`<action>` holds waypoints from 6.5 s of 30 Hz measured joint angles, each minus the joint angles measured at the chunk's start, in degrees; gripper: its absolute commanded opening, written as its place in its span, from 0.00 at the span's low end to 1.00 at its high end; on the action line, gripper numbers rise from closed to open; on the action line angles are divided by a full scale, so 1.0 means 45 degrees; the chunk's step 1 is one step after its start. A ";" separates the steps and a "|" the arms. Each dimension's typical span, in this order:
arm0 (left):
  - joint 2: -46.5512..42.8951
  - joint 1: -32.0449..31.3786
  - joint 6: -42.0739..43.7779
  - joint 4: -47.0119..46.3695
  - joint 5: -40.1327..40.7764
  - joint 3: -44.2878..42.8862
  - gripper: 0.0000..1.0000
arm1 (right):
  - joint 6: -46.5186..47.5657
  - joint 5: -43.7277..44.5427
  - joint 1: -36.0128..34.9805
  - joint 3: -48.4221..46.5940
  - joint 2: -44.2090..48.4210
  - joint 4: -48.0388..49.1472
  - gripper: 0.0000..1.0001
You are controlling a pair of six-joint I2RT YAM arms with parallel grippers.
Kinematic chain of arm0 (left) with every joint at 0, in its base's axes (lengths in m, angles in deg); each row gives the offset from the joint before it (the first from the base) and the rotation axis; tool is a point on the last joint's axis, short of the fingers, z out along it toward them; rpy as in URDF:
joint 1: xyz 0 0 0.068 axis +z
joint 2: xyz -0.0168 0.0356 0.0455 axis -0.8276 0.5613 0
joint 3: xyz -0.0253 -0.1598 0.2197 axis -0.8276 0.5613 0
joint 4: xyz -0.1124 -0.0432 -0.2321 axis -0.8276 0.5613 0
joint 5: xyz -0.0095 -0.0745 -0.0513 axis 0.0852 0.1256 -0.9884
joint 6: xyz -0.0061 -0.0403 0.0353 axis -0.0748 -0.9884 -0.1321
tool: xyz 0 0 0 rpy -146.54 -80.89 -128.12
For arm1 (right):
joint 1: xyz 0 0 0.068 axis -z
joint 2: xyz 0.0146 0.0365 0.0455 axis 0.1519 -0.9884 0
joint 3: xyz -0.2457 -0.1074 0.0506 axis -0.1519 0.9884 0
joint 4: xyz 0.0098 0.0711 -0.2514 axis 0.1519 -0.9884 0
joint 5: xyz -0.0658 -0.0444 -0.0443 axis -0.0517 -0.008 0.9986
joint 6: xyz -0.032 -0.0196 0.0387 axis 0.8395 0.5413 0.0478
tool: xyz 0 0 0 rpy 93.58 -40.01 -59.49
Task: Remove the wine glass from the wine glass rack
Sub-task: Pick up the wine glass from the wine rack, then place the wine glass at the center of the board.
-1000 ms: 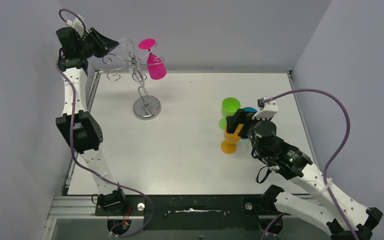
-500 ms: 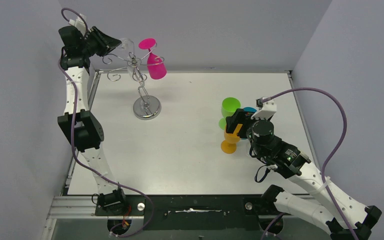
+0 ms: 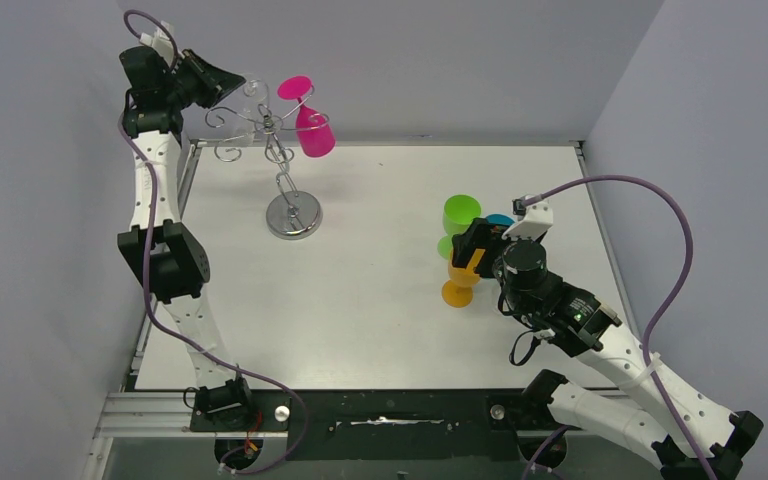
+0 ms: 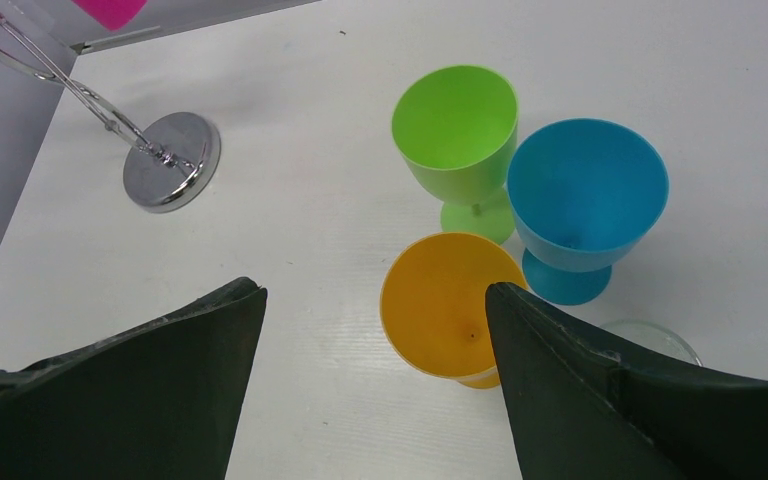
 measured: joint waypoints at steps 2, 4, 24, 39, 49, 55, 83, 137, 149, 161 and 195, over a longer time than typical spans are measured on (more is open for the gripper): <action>-0.0015 -0.0019 -0.0151 -0.0068 -0.0029 0.0000 0.00 | -0.0029 0.0029 0.0000 0.0000 0.0000 0.0005 0.83; -0.0039 -0.0029 -0.0413 -0.0189 -0.0102 0.0029 0.00 | -0.0034 0.0063 0.0000 0.0000 0.0000 0.0000 0.83; -0.0855 0.0180 -0.3769 -0.2754 0.0058 0.1049 0.00 | -0.0087 0.0155 0.0000 0.0000 -0.0175 -0.0078 0.84; -0.0151 -0.0019 -0.4027 -0.3949 -0.1331 0.0602 0.00 | -0.0413 0.0291 0.0010 0.0000 -0.0272 -0.0214 0.84; -0.0034 -0.0199 -0.3993 -0.3614 -0.1530 0.0665 0.00 | -0.0471 0.0291 0.0010 0.0000 -0.0588 -0.0282 0.84; 0.0146 -0.0209 -0.4017 -0.3322 -0.1452 0.0622 0.00 | -0.0617 0.0296 0.0010 0.0000 -0.0588 -0.0321 0.84; -0.3351 0.0651 -0.2259 -0.2618 0.1700 0.3861 0.00 | -0.0806 0.0432 0.0083 0.0092 -0.0510 -0.0379 0.84; -1.7359 -0.3779 -0.1928 0.1064 1.1691 1.8457 0.00 | -0.0461 -0.1001 0.0253 0.0160 -0.2040 0.0763 0.85; -1.6485 -0.5017 -0.1428 -0.5600 0.1647 2.1770 0.00 | 0.0058 -0.5362 0.0903 0.0160 -0.3220 0.3322 0.74; -1.5722 -0.5974 -0.0617 -0.8898 -0.0758 2.1755 0.00 | -0.1481 -1.2687 0.1797 -0.0432 -0.5863 0.6611 0.54; -1.5606 -0.6450 0.0724 -0.7621 -0.0719 2.1600 0.41 | -0.2137 -1.4260 0.0933 -0.0733 -0.6834 0.8539 0.00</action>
